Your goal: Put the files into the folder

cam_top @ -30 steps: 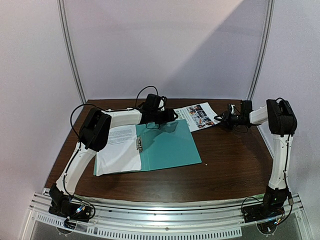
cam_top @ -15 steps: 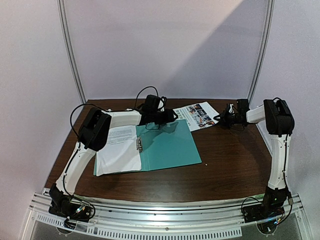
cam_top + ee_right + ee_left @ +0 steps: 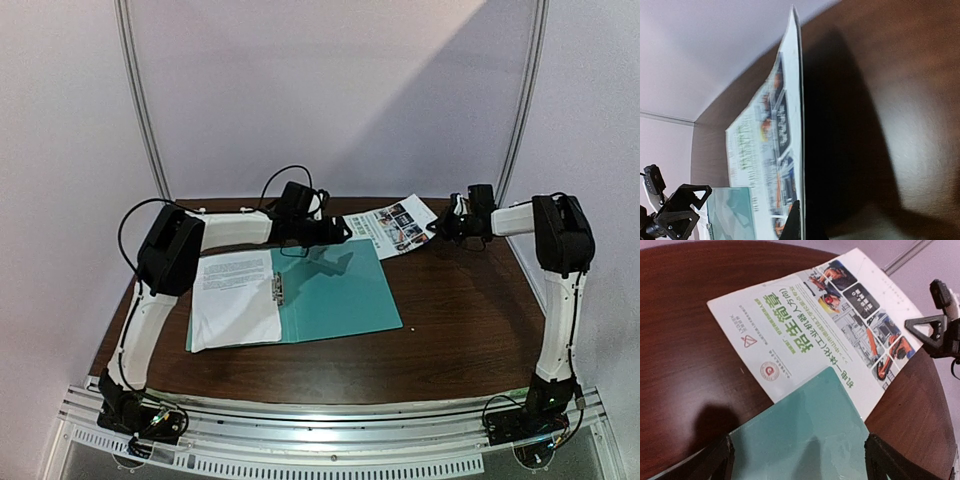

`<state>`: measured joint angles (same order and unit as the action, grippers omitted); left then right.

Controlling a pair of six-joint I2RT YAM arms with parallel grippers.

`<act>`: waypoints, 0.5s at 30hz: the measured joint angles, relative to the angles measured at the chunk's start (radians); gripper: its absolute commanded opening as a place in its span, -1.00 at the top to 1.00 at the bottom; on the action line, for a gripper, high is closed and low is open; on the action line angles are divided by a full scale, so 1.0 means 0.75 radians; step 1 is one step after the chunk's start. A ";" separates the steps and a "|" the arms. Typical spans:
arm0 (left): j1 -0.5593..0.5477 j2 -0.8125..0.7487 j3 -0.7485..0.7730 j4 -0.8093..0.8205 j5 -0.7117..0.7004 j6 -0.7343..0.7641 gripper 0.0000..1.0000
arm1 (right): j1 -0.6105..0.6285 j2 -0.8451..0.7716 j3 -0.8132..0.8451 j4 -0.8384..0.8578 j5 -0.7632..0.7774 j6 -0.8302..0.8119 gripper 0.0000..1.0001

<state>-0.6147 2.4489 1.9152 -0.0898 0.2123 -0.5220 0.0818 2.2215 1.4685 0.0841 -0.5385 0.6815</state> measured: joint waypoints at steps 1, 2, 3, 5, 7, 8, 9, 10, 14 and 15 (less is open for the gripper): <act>0.000 -0.024 -0.015 -0.006 -0.008 0.009 -0.87 | 0.009 -0.033 0.007 -0.021 0.021 -0.023 1.00; 0.000 -0.056 -0.037 -0.010 -0.020 0.021 -0.88 | 0.016 -0.064 0.017 -0.033 0.044 -0.048 1.00; 0.000 -0.094 -0.060 -0.014 -0.028 0.029 -0.90 | 0.024 -0.097 0.026 -0.041 0.065 -0.070 1.00; 0.000 -0.169 -0.106 -0.017 -0.052 0.047 -0.93 | 0.040 -0.159 0.042 -0.055 0.105 -0.112 1.00; 0.000 -0.254 -0.161 -0.014 -0.072 0.064 -0.96 | 0.057 -0.230 0.051 -0.074 0.150 -0.161 1.00; 0.000 -0.293 -0.189 -0.013 -0.085 0.070 -0.97 | 0.066 -0.264 0.054 -0.086 0.169 -0.187 1.00; 0.000 -0.335 -0.219 -0.009 -0.095 0.078 -0.99 | 0.076 -0.297 0.058 -0.100 0.192 -0.212 1.00; 0.000 -0.374 -0.251 -0.003 -0.105 0.085 -0.99 | 0.084 -0.320 0.060 -0.106 0.206 -0.235 1.00; 0.000 -0.517 -0.392 0.014 -0.151 0.115 -0.99 | 0.136 -0.421 0.060 -0.151 0.294 -0.358 1.00; 0.000 -0.550 -0.430 0.015 -0.161 0.124 -0.99 | 0.151 -0.441 0.060 -0.164 0.311 -0.388 1.00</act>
<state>-0.6147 2.0365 1.5929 -0.0784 0.0917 -0.4294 0.1951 1.8908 1.5131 -0.0391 -0.3054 0.3904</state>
